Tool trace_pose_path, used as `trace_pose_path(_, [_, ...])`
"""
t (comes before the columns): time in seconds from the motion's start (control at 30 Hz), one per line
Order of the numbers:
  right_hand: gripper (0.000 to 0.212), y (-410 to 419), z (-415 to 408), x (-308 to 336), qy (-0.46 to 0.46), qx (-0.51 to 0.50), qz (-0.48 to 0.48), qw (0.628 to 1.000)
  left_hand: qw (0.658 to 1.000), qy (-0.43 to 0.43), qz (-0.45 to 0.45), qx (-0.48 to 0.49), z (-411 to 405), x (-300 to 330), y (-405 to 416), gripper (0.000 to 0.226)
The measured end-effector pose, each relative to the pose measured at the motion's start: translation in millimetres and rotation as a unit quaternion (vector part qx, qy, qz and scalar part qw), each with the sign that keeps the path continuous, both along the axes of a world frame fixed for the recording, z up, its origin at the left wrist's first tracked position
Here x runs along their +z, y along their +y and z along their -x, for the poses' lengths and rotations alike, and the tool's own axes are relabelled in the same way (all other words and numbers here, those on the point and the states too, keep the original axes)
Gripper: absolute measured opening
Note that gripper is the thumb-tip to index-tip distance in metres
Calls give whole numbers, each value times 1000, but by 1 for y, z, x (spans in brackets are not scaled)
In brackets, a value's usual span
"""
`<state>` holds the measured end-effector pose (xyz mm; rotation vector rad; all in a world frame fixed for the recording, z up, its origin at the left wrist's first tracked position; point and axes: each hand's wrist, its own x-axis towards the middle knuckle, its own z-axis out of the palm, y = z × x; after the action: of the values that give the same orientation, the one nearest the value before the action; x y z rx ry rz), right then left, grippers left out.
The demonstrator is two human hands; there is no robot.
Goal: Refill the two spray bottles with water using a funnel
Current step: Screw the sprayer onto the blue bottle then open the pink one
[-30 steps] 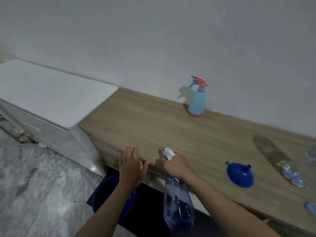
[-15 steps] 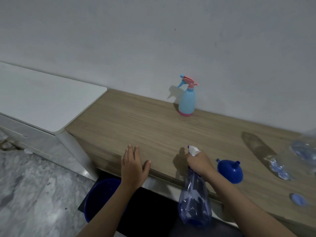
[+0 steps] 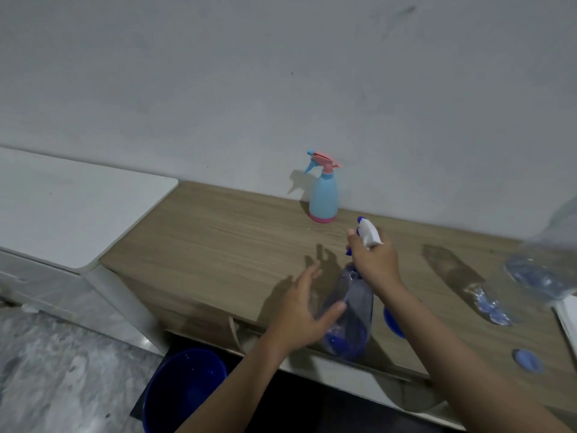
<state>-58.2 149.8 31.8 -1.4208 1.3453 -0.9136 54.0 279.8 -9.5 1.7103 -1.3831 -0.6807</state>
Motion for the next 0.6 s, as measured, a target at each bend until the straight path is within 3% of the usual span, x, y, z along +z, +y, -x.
trace_pose_path(0.1, [23,-4,3,20,-47,-28,73,996,995,85,26,-37,17,9,-8,66])
trace_pose_path(0.2, [36,-9,8,30,-91,-55,125,986,995,75,60,-14,29,15,-19,62])
trace_pose_path(0.3, [23,-16,14,36,-100,-91,217,967,996,59,74,2,40,21,-34,63])
trace_pose_path(0.43, [10,-29,25,48,-53,-75,288,953,993,67,95,29,52,20,-60,65])
trace_pose_path(0.6, [14,-61,45,63,26,14,273,961,993,71,76,62,52,23,-102,66])
